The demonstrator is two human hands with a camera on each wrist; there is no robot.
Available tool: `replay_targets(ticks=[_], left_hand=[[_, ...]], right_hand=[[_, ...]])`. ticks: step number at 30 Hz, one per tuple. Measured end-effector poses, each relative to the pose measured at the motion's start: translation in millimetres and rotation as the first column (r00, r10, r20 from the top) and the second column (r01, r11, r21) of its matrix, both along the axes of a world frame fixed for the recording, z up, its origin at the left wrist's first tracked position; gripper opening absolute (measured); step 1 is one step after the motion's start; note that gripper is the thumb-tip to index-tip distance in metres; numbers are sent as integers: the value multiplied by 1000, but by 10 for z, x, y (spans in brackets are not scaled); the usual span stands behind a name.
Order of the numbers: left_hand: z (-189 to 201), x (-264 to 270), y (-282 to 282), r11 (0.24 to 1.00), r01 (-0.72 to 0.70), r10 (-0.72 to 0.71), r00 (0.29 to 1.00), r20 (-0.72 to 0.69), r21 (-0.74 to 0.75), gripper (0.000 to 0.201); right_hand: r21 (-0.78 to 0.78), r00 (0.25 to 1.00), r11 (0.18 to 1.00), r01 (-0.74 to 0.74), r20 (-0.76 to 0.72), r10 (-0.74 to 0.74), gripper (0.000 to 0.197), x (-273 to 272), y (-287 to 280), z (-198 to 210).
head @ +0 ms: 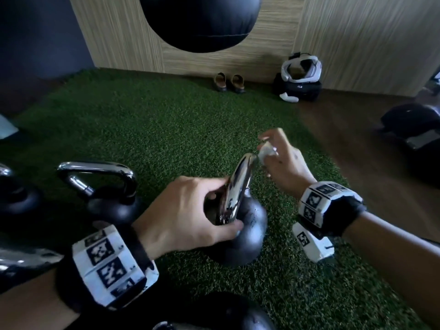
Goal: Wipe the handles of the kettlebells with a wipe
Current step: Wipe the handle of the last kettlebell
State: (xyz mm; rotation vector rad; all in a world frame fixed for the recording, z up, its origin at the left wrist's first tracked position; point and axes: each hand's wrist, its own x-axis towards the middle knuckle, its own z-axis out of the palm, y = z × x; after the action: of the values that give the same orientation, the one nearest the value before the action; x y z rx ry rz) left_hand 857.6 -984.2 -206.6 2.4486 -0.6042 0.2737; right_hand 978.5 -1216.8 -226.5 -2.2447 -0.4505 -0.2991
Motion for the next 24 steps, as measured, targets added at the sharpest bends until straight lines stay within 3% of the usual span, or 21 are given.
replay_targets(ticks=[2,4,9,16,20,24], left_hand=[[40,-66,-136,994,-24,18,998,60,103,63],[-10,-77,-220,984,-97,84,992,89,152,61],[-148,-56,-327,977,-163,163,987,13,138,85],[-96,105,-130,993,-31,44,993,-111,115,62],[-71,371,137,987,7,11,993,-115,159,87],[-18,679,306,972,17,8,994,-106,236,94]], right_hand=[[-265,984,950,-165,16,175,39,93,72,67],[-386,967,890,-244,-29,252,38,168,120,87],[-420,959,864,-276,-59,278,31,282,48,138],[-421,970,876,-234,-35,242,26,178,-108,198],[-461,990,878,-133,-27,136,17,-58,-223,224],[-432,999,901,-43,-10,42,25,-319,-298,176]])
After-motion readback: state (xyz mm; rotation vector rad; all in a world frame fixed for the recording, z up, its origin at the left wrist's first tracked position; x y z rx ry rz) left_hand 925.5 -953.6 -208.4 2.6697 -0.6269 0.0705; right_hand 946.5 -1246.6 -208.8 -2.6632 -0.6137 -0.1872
